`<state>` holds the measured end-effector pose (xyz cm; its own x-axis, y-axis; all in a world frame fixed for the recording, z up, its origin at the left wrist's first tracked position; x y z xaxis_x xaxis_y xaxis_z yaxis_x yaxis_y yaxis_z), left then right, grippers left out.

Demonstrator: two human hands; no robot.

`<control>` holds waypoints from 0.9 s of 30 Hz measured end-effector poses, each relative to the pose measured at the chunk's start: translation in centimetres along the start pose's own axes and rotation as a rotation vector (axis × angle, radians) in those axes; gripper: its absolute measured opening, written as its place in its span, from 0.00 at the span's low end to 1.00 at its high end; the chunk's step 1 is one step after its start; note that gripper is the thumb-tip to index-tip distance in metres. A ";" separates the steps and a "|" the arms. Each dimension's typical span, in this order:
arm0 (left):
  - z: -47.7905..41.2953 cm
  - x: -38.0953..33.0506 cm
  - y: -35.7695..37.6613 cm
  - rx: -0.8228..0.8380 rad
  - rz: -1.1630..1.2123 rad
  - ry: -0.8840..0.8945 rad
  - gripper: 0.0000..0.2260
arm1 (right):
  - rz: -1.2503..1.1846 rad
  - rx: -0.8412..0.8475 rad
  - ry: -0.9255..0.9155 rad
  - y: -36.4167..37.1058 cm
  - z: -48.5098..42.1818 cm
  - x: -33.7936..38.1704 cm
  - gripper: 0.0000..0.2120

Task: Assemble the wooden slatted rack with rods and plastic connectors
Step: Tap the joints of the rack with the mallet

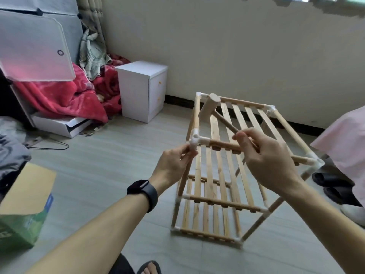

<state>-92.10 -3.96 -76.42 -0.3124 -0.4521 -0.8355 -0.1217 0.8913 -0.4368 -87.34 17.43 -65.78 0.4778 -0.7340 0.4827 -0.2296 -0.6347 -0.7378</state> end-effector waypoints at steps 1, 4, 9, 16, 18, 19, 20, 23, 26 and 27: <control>0.0 0.0 0.0 0.000 -0.004 0.003 0.16 | 0.020 -0.001 -0.008 0.1 0.0 0.1 0.09; 0.0 0.1 0.0 0.003 -0.002 0.005 0.16 | 0.156 0.165 -0.006 0.8 0.1 0.2 0.12; -0.1 0.3 0.1 -0.002 -0.026 0.035 0.14 | 0.121 0.092 -0.011 0.6 -0.1 0.8 0.13; -0.2 0.5 0.1 0.002 -0.028 0.053 0.16 | 0.088 0.163 0.056 0.0 -0.4 1.0 0.13; -0.2 0.6 0.1 0.001 -0.027 0.053 0.17 | 0.135 0.221 0.057 0.1 -0.3 1.1 0.13; -0.2 0.5 0.1 0.002 -0.030 0.050 0.19 | 0.128 0.163 0.039 -0.1 -0.3 1.2 0.11; -0.1 0.4 0.1 0.007 -0.033 0.047 0.20 | 0.092 0.091 0.030 -0.3 -0.3 1.3 0.10; -0.1 0.3 0.2 0.004 -0.027 0.048 0.19 | 0.090 0.168 0.047 0.5 -0.1 1.0 0.11; -0.1 0.5 0.0 0.046 0.022 0.040 0.19 | 0.173 0.164 0.069 1.1 0.1 0.2 0.10; -0.3 0.4 -0.3 0.059 0.092 0.009 0.20 | 0.141 0.102 0.080 1.1 0.1 0.0 0.10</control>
<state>-92.47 -4.39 -76.48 -0.3281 -0.3681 -0.8700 -0.0370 0.9253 -0.3775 -87.46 16.72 -66.68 0.3768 -0.8335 0.4040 -0.2007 -0.4993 -0.8429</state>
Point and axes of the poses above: each hand's wrist, its own z-axis away from the middle knuckle, its own y-axis out of the palm, x = y × z, the point moved 2 cm from there along -z, towards the middle knuckle, and after that the axes turned 4 degrees about z, right-handed, at the moved point
